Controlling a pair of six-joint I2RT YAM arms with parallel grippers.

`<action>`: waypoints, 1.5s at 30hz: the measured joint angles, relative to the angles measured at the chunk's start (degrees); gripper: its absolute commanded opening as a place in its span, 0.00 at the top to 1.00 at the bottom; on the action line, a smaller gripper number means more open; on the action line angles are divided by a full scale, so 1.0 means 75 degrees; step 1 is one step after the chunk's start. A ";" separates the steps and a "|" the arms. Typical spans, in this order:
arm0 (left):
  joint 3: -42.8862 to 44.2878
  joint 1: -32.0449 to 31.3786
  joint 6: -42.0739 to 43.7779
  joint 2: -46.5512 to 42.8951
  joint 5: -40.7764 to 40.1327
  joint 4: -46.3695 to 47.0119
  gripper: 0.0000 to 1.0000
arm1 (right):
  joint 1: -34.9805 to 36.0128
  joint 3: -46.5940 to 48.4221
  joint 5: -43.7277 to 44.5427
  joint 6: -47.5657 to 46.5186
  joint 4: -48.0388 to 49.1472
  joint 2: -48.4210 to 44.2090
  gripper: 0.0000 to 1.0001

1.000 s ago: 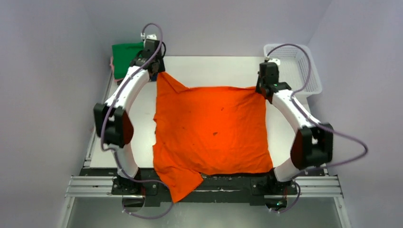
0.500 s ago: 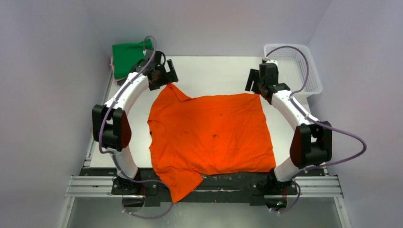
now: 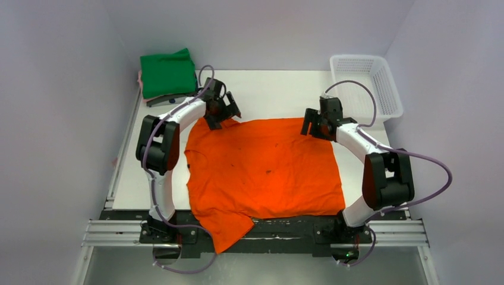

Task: Fold and stack the t-shirts
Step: Flatten out the tshirt

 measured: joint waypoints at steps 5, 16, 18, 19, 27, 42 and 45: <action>0.0052 -0.0131 -0.0306 0.0382 -0.0009 0.0020 0.00 | 0.0000 0.0000 -0.0064 -0.0003 0.0017 0.0189 0.26; 0.0787 -0.0146 -0.0842 0.0994 -0.0012 0.0306 0.00 | 0.0000 0.0006 -0.0172 -0.0009 0.0032 0.0443 0.26; 0.1201 -0.0152 -0.0901 0.1262 -0.0006 0.0329 0.00 | 0.0000 0.0009 -0.0172 -0.0012 0.0017 0.0516 0.27; 0.1463 -0.0154 -0.0918 0.1428 -0.0003 0.0318 0.00 | 0.0000 0.0012 -0.0172 -0.0017 0.0012 0.0545 0.27; 0.3716 -0.0157 -0.1090 0.2888 0.0041 0.0434 0.00 | 0.0000 0.0090 -0.0140 -0.0032 -0.0111 0.0583 0.26; 0.3870 -0.0125 -0.0341 0.2486 0.0431 0.0667 0.00 | 0.0000 0.0149 0.0076 -0.0029 -0.0219 0.0557 0.23; 0.2215 -0.0181 0.0064 0.0533 0.0032 -0.0315 0.00 | 0.0000 0.0134 0.0134 -0.0020 -0.0230 0.0466 0.23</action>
